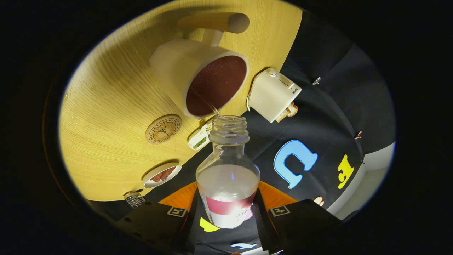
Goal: Take the bottle from table, then pour the juice into the cup, finally place the bottle on the coaster
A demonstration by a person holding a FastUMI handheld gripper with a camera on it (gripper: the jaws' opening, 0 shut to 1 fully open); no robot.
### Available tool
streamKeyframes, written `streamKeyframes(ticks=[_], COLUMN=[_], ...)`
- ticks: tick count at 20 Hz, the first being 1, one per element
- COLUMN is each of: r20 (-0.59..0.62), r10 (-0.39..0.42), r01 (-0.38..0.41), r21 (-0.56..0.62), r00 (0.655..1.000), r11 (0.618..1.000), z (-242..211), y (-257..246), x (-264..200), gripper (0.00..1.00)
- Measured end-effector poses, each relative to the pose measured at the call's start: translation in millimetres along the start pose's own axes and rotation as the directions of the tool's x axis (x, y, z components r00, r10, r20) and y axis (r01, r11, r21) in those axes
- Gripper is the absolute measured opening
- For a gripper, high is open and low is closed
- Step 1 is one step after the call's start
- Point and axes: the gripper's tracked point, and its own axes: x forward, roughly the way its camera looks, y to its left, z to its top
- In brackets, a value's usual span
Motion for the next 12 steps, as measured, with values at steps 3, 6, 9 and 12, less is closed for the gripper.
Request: streamKeyframes(ticks=[3,6,9,12], r20=[0.003,0.01,0.015,0.013], r10=[-0.004,-0.004,-0.002,0.001], r01=[0.004,0.004,0.003,-0.001], r21=[-0.004,-0.008,-0.012,-0.009], r00=[1.0,1.0,1.0,1.0], r11=[1.0,1.0,1.0,1.0], z=[1.7,3.2,3.8,2.8], y=[-1.3,-1.7,-2.2,-1.4], x=[-1.6,-0.3,0.4,0.1], gripper=[0.69,0.69,0.69,0.7])
